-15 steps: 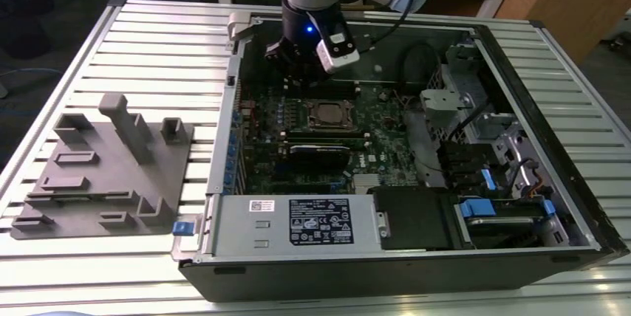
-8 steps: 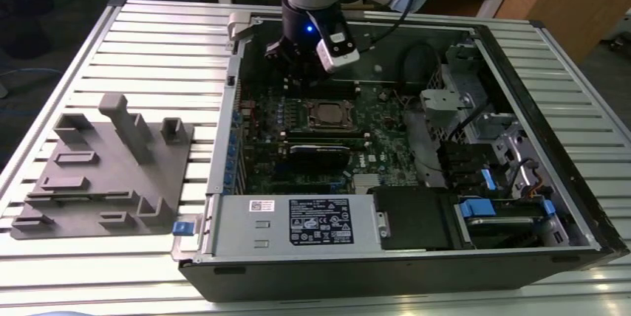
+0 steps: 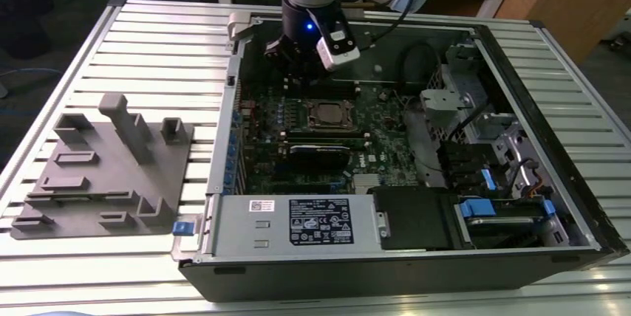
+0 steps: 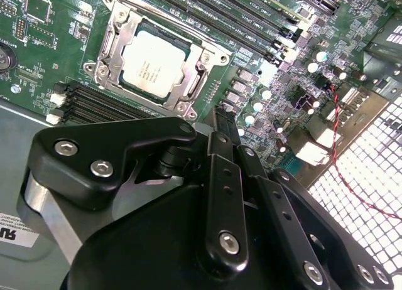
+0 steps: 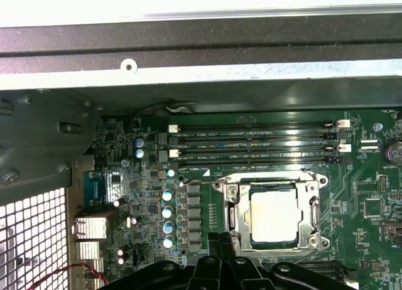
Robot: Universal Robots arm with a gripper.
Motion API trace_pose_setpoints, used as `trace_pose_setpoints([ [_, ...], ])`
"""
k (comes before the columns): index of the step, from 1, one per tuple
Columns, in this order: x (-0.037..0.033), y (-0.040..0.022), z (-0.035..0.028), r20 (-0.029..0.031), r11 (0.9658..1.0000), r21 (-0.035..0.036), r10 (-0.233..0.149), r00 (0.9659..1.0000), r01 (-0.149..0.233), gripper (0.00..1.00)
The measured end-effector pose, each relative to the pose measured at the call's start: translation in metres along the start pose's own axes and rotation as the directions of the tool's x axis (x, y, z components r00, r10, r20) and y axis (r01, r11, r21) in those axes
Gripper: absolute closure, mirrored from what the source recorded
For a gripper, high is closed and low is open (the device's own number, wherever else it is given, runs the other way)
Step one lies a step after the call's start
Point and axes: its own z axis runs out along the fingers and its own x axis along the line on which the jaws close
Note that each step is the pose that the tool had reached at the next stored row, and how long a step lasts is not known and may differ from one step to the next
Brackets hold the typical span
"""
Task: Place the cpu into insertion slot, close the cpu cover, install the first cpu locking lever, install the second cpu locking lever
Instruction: 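Install the first cpu locking lever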
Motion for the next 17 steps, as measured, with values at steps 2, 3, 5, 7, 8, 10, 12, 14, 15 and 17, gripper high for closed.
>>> trace_pose_setpoints([
  [2,0.0003,0.0000,-0.0001,-0.0001,1.0000,0.0002,0.000,1.0000,0.000,0.89],
  [3,0.0008,0.0000,-0.0001,-0.0001,1.0000,0.0002,0.000,1.0000,0.000,0.89],
  [5,0.0021,-0.0001,-0.0001,-0.0001,1.0000,0.0001,0.000,1.0000,0.000,0.89],
  [7,0.0041,-0.0002,-0.0001,0.0000,1.0000,0.0000,0.000,1.0000,0.000,0.89],
  [8,0.0051,-0.0003,-0.0001,0.0000,1.0000,0.0001,0.000,1.0000,0.000,0.89],
  [10,0.0061,-0.0003,-0.0001,0.0000,1.0000,0.0000,0.000,1.0000,0.000,0.89],
  [12,0.0061,-0.0003,-0.0001,0.0000,1.0000,0.0000,0.000,1.0000,0.000,0.89],
  [14,0.0063,-0.0004,-0.0002,-0.0007,0.9999,-0.0117,0.000,1.0000,0.000,0.89],
  [15,0.0062,-0.0004,-0.0001,-0.0015,0.9996,-0.0288,0.000,1.0000,0.000,0.89],
  [17,0.0062,-0.0004,-0.0001,-0.0019,0.9993,-0.0367,0.001,1.0000,-0.001,0.89],
])
